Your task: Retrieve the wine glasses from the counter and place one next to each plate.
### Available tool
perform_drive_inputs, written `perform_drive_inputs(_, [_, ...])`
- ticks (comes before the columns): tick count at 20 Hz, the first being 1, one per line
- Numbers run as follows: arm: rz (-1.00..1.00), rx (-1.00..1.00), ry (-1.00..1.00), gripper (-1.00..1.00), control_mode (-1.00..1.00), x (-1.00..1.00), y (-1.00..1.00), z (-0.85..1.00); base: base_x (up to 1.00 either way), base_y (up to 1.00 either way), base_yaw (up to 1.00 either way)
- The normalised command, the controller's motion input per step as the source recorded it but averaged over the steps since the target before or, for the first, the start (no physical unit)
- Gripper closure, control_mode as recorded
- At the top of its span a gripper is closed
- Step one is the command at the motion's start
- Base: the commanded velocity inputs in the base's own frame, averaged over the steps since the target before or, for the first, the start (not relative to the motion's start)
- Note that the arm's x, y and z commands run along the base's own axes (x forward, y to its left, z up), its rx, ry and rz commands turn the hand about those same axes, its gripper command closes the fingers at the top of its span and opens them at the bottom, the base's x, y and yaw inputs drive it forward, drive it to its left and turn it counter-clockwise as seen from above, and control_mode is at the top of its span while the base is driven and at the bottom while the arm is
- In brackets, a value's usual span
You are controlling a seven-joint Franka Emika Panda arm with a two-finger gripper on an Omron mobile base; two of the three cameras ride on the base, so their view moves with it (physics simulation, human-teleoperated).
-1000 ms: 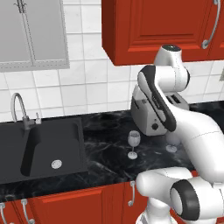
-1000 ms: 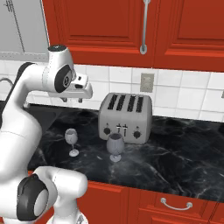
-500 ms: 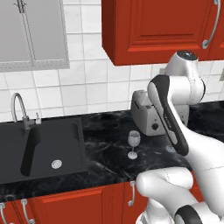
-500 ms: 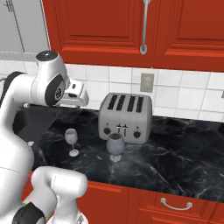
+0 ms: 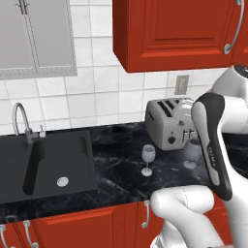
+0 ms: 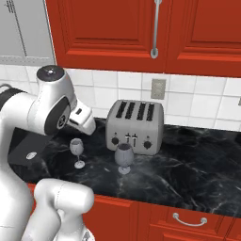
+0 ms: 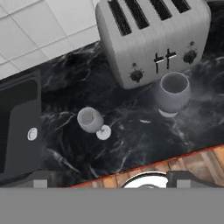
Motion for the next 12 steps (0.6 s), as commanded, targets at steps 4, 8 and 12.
perform_drive_inputs(4, [-0.25, 0.28, 0.18, -1.00, -1.00, -0.45, -0.30, 0.06, 0.00, 0.00, 0.00])
perform_drive_inputs(8, [-0.21, 0.26, 0.10, -1.00, -1.00, -0.45, -0.32, 0.00, 0.00, 0.00, 0.00])
perform_drive_inputs(12, [-0.21, 0.18, 0.01, -1.00, -1.00, -0.38, -0.33, 0.00, 0.00, 0.00, 0.00])
